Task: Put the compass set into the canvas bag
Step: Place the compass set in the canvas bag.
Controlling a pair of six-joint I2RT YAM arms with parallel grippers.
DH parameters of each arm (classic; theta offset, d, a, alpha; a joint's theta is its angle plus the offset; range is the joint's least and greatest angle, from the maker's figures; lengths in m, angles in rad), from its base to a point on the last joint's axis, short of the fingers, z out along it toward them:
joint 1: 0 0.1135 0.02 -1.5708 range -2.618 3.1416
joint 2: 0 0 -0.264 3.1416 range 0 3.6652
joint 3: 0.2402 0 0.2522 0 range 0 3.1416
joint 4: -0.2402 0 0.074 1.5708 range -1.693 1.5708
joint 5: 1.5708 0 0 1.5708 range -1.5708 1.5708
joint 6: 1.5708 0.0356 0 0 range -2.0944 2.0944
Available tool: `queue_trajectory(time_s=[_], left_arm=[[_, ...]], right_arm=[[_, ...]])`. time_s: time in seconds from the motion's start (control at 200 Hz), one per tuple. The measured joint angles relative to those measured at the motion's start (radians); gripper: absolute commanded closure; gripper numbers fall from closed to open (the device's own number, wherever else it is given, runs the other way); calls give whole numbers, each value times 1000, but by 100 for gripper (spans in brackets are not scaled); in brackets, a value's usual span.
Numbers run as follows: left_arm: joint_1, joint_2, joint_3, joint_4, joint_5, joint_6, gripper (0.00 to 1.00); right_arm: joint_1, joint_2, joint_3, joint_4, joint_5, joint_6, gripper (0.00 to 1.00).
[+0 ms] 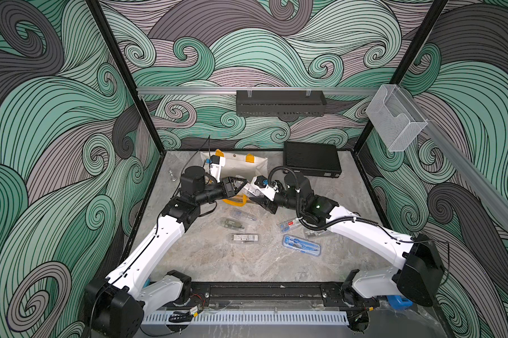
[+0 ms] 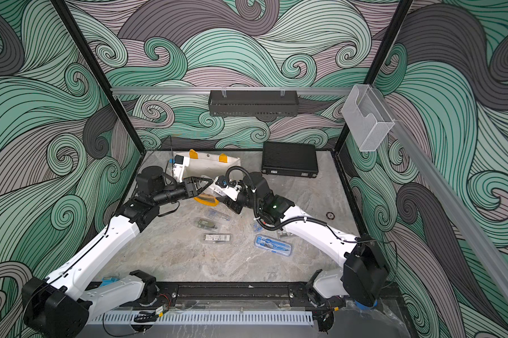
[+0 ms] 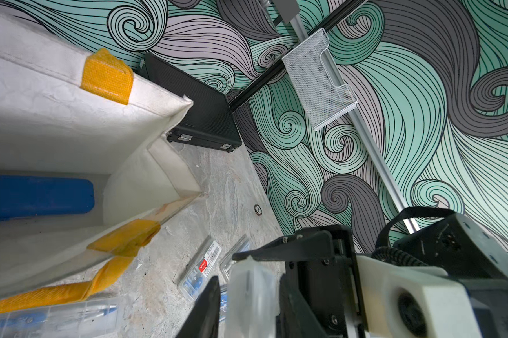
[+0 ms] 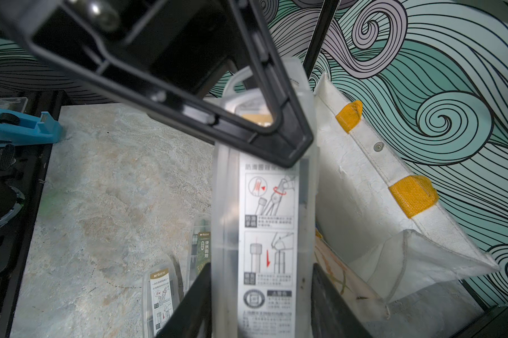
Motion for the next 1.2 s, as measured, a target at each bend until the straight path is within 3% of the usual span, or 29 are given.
queue_trajectory(time_s=[0.205,0.34,0.425,0.51,0.751,1.026,1.201], left_arm=[[0,12,1,3,4,2,85],[0,13,1,5,3,2,88],[0,13,1,5,1,2,90],[0,13,1,2,-5,2,91],[0,4,19,-40,-115,37,92],[0,11,241,-188,-346,184,92],[0,100,346,-257,-507,264,91]], right_arm=[[-14,0,0,8,-30,18,61],[-16,1,0,11,-35,27,49],[-16,1,0,17,-35,43,32],[-16,1,0,37,-23,56,1],[-25,-27,-29,91,148,124,0],[-76,-130,-74,61,252,221,0],[-83,-138,-110,17,264,233,0]])
